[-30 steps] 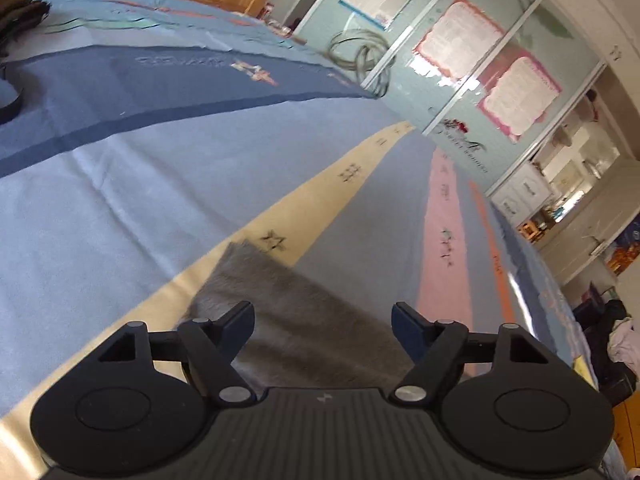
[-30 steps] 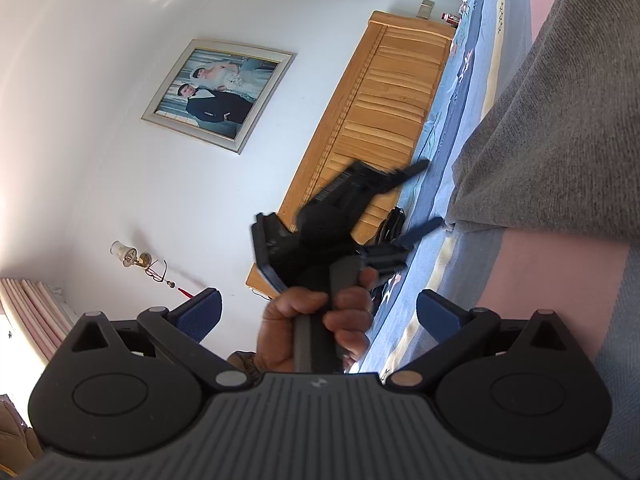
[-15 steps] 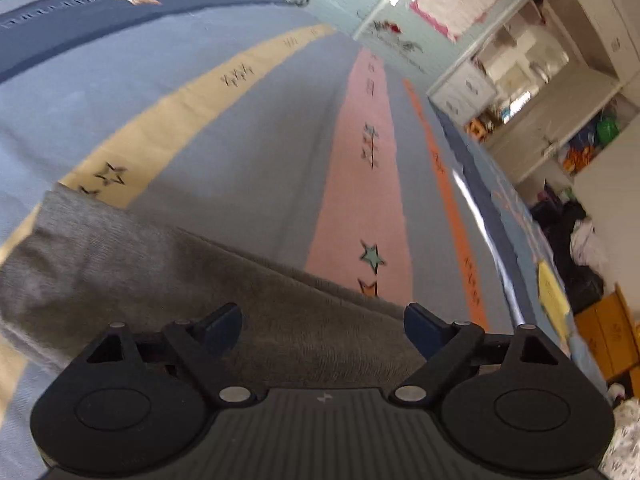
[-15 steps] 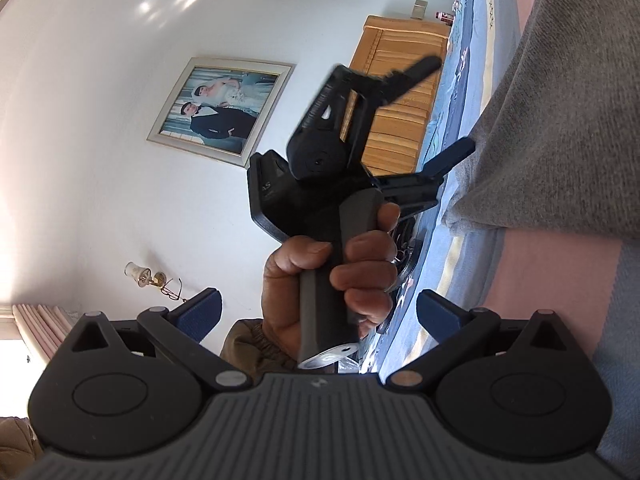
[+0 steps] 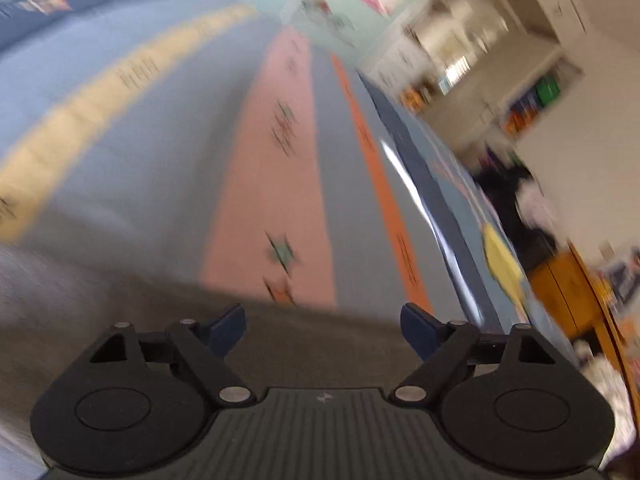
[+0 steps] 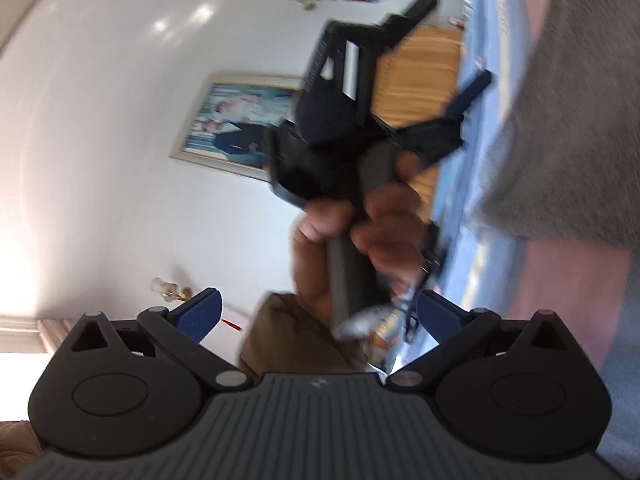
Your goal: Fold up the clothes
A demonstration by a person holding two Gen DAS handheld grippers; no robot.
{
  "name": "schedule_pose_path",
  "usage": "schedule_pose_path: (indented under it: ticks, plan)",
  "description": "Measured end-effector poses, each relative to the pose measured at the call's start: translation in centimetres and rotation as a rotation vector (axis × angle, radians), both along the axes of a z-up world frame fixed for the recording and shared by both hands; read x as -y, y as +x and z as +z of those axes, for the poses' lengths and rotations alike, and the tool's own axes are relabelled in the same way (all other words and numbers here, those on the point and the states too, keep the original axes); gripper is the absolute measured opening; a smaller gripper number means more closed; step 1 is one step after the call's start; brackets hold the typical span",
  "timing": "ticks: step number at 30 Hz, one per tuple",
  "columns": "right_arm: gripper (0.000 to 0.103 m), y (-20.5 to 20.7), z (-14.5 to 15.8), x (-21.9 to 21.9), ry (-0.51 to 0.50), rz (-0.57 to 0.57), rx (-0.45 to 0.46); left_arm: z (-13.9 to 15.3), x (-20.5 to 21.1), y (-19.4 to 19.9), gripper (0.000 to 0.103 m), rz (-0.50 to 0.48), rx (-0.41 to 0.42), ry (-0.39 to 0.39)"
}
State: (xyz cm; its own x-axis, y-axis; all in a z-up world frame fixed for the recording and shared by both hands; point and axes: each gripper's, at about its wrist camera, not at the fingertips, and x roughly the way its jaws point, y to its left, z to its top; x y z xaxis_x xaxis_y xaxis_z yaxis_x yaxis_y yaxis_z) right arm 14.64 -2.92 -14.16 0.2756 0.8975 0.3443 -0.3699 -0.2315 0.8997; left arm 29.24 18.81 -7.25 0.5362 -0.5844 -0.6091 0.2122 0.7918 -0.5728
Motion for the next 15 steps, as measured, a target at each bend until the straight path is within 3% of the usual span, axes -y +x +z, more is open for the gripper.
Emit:
schedule_pose_path:
  ticks: [4,5,7,8,11,12,15]
  plan:
    - [0.103,0.1,-0.1,1.4,0.106,-0.044,-0.012,-1.1,0.8,1.8,0.076,0.085,0.006,0.090]
    - [0.103,0.2,-0.3,1.7,0.149,-0.042,-0.021,-1.0,0.7,2.4,0.067,0.113,0.000,0.109]
    - [0.103,0.0,0.1,2.5,0.161,-0.080,-0.003,-0.3,1.1,2.8,0.066,0.162,-0.011,0.196]
    - [0.103,-0.1,0.4,3.0,0.153,-0.107,0.012,0.1,1.5,2.4,0.067,0.143,-0.001,0.182]
    - [0.103,-1.1,1.8,5.6,0.134,-0.244,0.065,1.5,2.6,-0.3,0.076,0.045,0.039,0.030]
    - [0.103,-1.5,2.5,6.8,0.146,-0.296,0.092,1.4,3.3,-1.1,0.080,0.012,0.033,-0.017]
    - [0.103,-2.3,4.0,11.3,0.187,-0.465,0.139,0.2,6.0,-2.6,0.082,-0.077,-0.011,-0.107]
